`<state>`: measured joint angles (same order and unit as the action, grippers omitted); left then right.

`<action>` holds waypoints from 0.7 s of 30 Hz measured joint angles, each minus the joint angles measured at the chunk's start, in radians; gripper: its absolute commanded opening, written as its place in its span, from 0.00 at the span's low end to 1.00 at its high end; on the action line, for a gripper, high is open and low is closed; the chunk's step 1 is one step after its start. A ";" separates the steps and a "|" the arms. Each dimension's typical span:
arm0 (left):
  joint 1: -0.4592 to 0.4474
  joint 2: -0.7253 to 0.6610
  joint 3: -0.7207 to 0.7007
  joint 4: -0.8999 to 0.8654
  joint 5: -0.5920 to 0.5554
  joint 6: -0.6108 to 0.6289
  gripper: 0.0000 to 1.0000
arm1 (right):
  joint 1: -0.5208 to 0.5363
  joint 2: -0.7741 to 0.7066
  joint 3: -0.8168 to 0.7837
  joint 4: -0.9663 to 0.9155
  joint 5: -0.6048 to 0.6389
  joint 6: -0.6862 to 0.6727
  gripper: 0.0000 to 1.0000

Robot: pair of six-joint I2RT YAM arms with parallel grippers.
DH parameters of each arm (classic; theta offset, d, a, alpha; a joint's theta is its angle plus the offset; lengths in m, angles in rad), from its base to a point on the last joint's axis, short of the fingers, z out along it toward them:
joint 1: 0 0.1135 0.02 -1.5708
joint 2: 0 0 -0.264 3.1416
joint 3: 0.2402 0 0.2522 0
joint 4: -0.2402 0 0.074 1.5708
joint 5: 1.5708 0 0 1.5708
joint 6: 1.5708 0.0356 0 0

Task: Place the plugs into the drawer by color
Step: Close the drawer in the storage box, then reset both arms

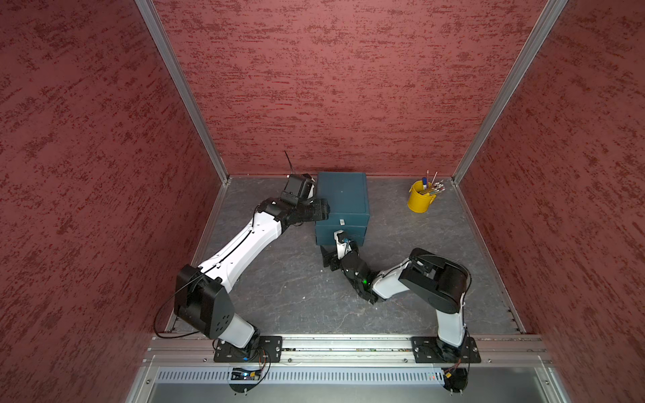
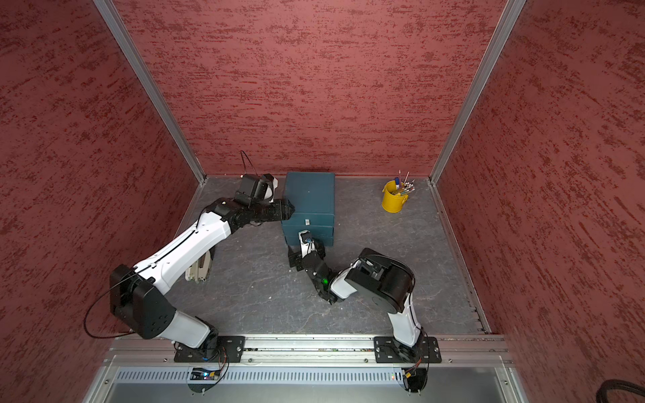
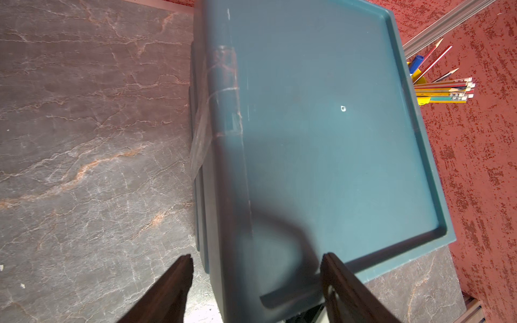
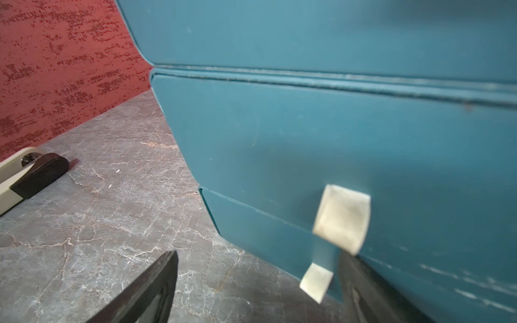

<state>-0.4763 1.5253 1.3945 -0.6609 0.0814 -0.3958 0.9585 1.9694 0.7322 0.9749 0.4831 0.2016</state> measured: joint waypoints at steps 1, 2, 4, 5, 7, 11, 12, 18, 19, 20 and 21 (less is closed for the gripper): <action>0.000 0.000 0.000 0.001 0.000 0.000 0.75 | 0.000 0.000 0.000 0.000 -0.001 -0.002 0.93; 0.000 -0.001 -0.002 0.001 0.000 0.000 0.75 | 0.000 -0.001 -0.001 0.000 -0.003 -0.003 0.93; 0.000 -0.002 -0.002 0.002 0.001 -0.001 0.75 | 0.003 -0.016 -0.017 0.001 -0.003 -0.011 0.93; 0.000 -0.002 -0.002 0.002 0.002 -0.001 0.75 | 0.012 -0.035 -0.034 0.000 0.001 -0.016 0.93; -0.001 -0.002 -0.002 0.002 0.005 -0.005 0.75 | 0.029 -0.113 -0.084 -0.026 0.028 -0.026 0.98; -0.003 -0.011 -0.002 -0.005 0.005 -0.010 0.79 | 0.063 -0.386 -0.141 -0.224 0.088 -0.006 0.98; -0.003 -0.017 -0.002 -0.008 -0.002 -0.008 0.82 | 0.068 -0.475 -0.140 -0.298 0.102 0.003 0.98; 0.027 -0.131 0.006 -0.006 -0.134 0.016 1.00 | 0.028 -0.879 -0.099 -0.712 0.377 0.083 0.98; 0.039 -0.165 0.006 0.007 -0.176 0.028 1.00 | 0.002 -0.933 -0.135 -0.707 0.425 0.055 0.98; 0.050 -0.196 0.005 0.027 -0.221 0.040 1.00 | -0.020 -0.973 -0.173 -0.693 0.450 0.021 0.98; 0.063 -0.235 -0.008 0.071 -0.277 0.062 1.00 | -0.060 -1.022 -0.234 -0.671 0.482 -0.019 0.98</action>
<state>-0.4137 1.2907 1.3861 -0.5903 -0.1951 -0.3336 0.8986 0.9470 0.4984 0.3042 0.9649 0.1829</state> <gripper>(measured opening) 0.996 0.983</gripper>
